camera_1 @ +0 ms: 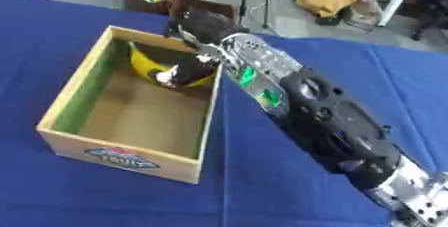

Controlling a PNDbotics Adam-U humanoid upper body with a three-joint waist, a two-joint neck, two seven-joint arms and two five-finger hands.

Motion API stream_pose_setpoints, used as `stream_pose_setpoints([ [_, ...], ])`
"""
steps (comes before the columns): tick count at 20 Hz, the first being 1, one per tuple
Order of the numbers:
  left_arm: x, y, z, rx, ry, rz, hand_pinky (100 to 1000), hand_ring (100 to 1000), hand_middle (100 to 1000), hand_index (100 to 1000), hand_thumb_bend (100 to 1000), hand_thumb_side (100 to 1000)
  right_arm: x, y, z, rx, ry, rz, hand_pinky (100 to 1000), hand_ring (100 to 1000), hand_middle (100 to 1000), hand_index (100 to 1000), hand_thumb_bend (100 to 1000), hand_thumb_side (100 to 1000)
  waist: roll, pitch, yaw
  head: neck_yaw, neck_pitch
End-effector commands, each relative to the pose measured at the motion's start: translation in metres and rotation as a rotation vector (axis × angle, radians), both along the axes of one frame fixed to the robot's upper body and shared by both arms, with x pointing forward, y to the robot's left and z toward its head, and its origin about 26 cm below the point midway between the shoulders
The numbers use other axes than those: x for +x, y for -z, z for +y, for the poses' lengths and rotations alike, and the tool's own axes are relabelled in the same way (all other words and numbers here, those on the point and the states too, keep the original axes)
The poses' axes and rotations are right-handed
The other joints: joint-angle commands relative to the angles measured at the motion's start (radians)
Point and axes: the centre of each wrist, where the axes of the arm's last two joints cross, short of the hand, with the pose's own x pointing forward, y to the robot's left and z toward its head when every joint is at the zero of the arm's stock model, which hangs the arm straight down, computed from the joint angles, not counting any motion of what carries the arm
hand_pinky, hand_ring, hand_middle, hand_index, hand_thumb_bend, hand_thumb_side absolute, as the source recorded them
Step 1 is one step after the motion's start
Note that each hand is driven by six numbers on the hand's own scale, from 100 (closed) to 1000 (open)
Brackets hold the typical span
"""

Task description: Pick up objects on the table and place them in the box.

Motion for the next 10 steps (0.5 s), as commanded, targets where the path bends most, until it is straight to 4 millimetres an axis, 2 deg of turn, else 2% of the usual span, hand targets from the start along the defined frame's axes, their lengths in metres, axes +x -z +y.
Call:
stream_pose_setpoints([
  [1,-0.003,-0.006,0.0,0.017,0.004,-0.02,564,727,778,895,100,1000,-0.009,-0.021,0.0,0.03,-0.02,-0.049,750,849,758,842,394,712,0.013,-0.029,-0.004,0.001,-0.009],
  [4,-0.004,-0.005,0.001,0.018,-0.001,-0.016,565,727,777,895,100,1000,-0.02,-0.027,0.002,0.059,-0.056,-0.077,748,845,758,839,354,740,0.015,-0.034,-0.014,0.008,-0.002],
  [5,-0.004,-0.004,0.002,0.018,-0.003,-0.015,565,727,777,895,100,1000,-0.024,-0.029,0.003,0.068,-0.066,-0.092,744,842,755,835,301,746,0.016,-0.036,-0.017,0.011,0.001],
  [7,-0.004,-0.003,0.003,0.017,-0.01,-0.012,565,727,777,894,100,1000,-0.036,-0.035,0.003,0.091,-0.094,-0.138,741,836,751,832,262,765,0.018,-0.041,-0.026,0.018,0.008],
  [8,-0.004,-0.003,0.004,0.016,-0.014,-0.009,564,727,777,894,100,1000,-0.044,-0.038,0.002,0.106,-0.11,-0.156,738,830,744,827,162,816,0.019,-0.043,-0.031,0.023,0.011],
  [9,-0.004,-0.002,0.005,0.014,-0.02,-0.006,564,726,777,894,100,1000,-0.051,-0.041,0.0,0.124,-0.125,-0.172,737,828,743,826,153,772,0.021,-0.045,-0.036,0.029,0.014],
  [10,-0.005,-0.001,0.006,0.012,-0.025,-0.004,564,727,777,894,100,1000,-0.06,-0.045,-0.002,0.147,-0.139,-0.188,735,824,738,824,118,776,0.024,-0.047,-0.042,0.036,0.016],
])
